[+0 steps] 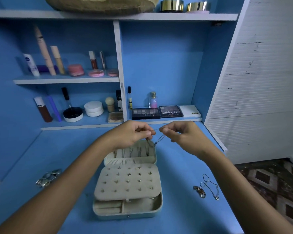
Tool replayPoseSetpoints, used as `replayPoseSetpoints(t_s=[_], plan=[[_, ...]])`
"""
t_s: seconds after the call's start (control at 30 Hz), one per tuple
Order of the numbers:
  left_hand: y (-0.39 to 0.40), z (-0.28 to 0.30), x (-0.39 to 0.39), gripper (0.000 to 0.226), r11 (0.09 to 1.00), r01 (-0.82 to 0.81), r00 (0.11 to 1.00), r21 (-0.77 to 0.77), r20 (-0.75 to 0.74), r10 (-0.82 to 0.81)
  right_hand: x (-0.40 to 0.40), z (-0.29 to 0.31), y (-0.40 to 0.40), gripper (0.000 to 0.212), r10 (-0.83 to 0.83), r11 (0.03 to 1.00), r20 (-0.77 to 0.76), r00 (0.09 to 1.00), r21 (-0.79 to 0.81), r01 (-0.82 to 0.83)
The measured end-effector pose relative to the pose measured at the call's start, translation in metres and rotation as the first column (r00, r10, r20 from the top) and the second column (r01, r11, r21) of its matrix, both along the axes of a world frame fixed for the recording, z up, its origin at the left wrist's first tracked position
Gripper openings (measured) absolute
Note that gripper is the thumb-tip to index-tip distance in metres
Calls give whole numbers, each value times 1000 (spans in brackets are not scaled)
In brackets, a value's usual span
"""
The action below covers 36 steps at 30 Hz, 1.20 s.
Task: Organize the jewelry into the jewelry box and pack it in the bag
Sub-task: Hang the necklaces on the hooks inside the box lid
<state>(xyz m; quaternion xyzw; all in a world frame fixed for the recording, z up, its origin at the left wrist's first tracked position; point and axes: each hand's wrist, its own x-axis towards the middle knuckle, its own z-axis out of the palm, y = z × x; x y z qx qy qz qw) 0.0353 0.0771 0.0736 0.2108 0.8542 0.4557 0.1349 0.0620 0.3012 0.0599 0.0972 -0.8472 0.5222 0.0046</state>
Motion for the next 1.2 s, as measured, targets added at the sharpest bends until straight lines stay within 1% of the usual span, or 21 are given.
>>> replayPoseSetpoints(t_s=[0.17,0.23,0.37,0.5,0.57,0.67,0.77,0.83,0.9,1.0,1.1,1.2], plan=[[-6,0,7,15,996,-53,998,69,-19,55,4,7,-13,18,64,980,61,996,-191,-51],[-8,-3,10,16,993,-80,996,81,-28,83,5,7,-16,17,77,976,75,994,-209,-60],[-14,-9,12,14,990,-135,990,32,-43,136,5,4,-23,14,57,978,94,994,-203,-37],[-15,-20,12,13,976,-217,974,2,-72,217,3,-1,-30,15,14,991,110,994,-132,0],[-14,-25,13,10,965,-262,958,-7,-119,259,1,-6,-33,16,-25,995,139,990,-96,39],[-12,-29,15,13,953,-299,935,-55,-216,281,-3,-13,-35,16,-101,995,145,984,26,98],[-11,-34,13,17,945,-302,926,-129,-276,258,-7,-20,-39,14,-138,985,119,983,121,123],[-10,-38,11,15,941,-290,924,-176,-307,227,-9,-24,-43,13,-157,973,86,984,183,140],[-9,-40,9,14,935,-276,922,-223,-337,191,-13,-29,-46,11,-179,963,57,982,215,163],[-5,-40,5,21,912,-246,918,-327,-381,111,-18,-35,-50,10,-215,945,29,976,257,200],[0,-42,0,27,867,-238,935,-438,-344,84,-24,-41,-54,22,-256,931,19,967,274,241],[7,-42,-4,32,819,-215,947,-532,-319,41,-27,-42,-59,18,-291,903,-4,957,328,276]])
